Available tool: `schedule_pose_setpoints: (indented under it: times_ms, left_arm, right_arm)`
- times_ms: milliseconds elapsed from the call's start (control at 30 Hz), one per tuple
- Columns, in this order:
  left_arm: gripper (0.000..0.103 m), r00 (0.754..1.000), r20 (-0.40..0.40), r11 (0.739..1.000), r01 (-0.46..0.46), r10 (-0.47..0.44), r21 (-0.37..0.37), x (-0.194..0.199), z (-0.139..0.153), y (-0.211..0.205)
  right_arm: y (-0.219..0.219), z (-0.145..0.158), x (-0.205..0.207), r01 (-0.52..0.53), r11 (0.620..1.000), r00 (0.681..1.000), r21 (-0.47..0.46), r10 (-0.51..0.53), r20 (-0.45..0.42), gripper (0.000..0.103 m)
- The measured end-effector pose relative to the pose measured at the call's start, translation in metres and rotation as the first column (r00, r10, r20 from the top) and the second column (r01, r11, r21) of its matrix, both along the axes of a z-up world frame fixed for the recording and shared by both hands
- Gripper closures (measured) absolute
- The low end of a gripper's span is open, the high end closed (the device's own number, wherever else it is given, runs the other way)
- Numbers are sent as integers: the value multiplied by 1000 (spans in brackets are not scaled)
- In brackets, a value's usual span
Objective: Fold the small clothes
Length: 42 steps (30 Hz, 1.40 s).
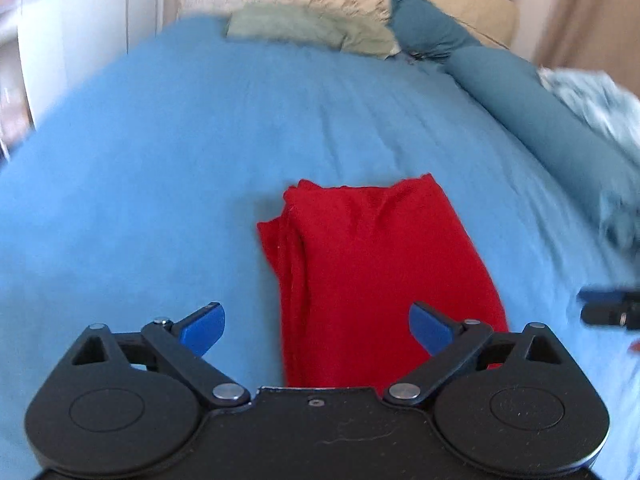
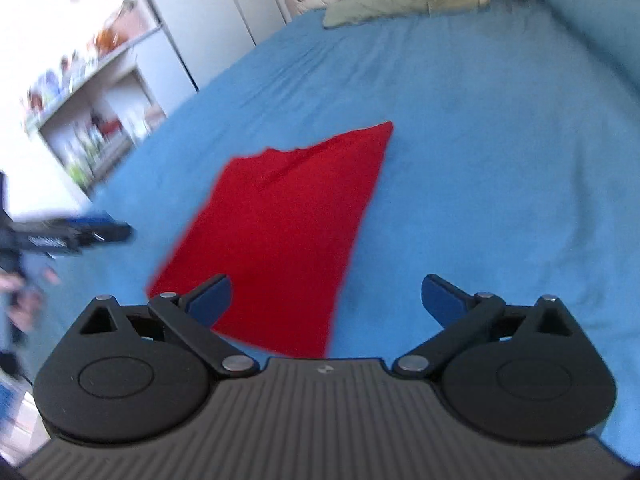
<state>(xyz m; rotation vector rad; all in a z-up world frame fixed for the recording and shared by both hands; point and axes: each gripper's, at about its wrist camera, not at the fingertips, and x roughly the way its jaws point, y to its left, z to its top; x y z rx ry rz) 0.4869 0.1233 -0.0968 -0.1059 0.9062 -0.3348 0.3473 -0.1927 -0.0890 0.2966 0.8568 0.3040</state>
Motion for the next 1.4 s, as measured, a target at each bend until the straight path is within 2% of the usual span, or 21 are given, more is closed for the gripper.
schedule_pose_setpoints:
  times_ms: [67,100,167,233,333,367,467,500,533,600,667,700,733,767,833,900,1033,1100,1200,1300,1400]
  left_arm:
    - [5,998,-65,998,-18,14,-58,25,-13,3]
    - [9,995,-99,996,-25,17,-85,36,-22,5]
    - [16,987,-153,992,-64,47,-109,51,-38,6]
    - [18,979,-193,986,-96,68,-140,59,-48,5]
    - [26,974,-216,980,-103,65,-168,66,-64,4]
    - [31,974,-220,981,-95,56,-169,68,-68,2]
    - [35,979,-201,981,-78,41,-179,66,-71,-1]
    - [47,979,-203,977,-71,30,-200,67,-72,-1]
    - [54,977,-213,972,-64,15,-225,68,-72,3]
    - [65,975,-221,969,-65,11,-238,70,-73,1]
    - [70,977,-213,974,-60,13,-217,72,-73,-3]
    - [74,979,-205,975,-65,21,-211,70,-70,-4]
    - [76,980,-196,976,-68,27,-208,68,-68,-4]
    - [78,982,-185,977,-70,32,-201,67,-65,-7]
    - [81,987,-155,980,-64,35,-188,62,-56,-12]
    - [82,992,-120,984,-47,27,-175,53,-44,-18]
    - [83,994,-108,985,-17,-1,-171,30,-20,-30]
    - [83,996,-84,987,9,-23,-163,7,-7,-40]
    - [83,996,-73,979,33,-48,-199,-39,9,-54]
    - [83,996,-36,985,77,-83,-154,-87,14,-78]
    - [83,996,-36,987,76,-82,-145,-129,-3,-100]
  right_arm:
    - [-3,-11,27,28,998,998,61,-25,-56,0]
    - [-5,-17,39,48,995,996,89,-41,-80,0]
    - [-8,-33,57,112,985,989,130,-98,-110,0]
    - [-4,-50,69,125,979,985,160,-103,-135,0]
    - [4,-72,84,129,979,976,156,-98,-195,0]
    - [6,-75,86,129,980,976,154,-99,-192,0]
    - [9,-76,89,121,978,984,171,-96,-148,0]
    - [10,-76,90,115,977,986,179,-91,-139,0]
    - [11,-77,93,109,977,987,185,-85,-134,3]
    - [15,-81,100,85,975,988,207,-56,-143,26]
    - [23,-85,104,87,977,986,193,-57,-156,32]
    - [27,-85,103,88,980,986,179,-61,-153,38]
    - [31,-83,104,85,983,988,160,-62,-142,50]
    - [33,-80,102,86,985,989,152,-66,-131,56]
    - [34,-74,99,91,984,991,153,-75,-108,61]
    - [35,-63,91,86,986,994,146,-74,-82,63]
    - [37,-28,62,43,996,999,79,-42,-19,63]
    - [31,-8,39,28,998,999,53,-29,13,63]
    - [17,19,-7,11,1000,999,20,-12,41,63]
    - [2,28,-51,15,1000,999,14,-16,37,63]
    - [-8,22,-93,22,999,999,-38,-21,34,63]
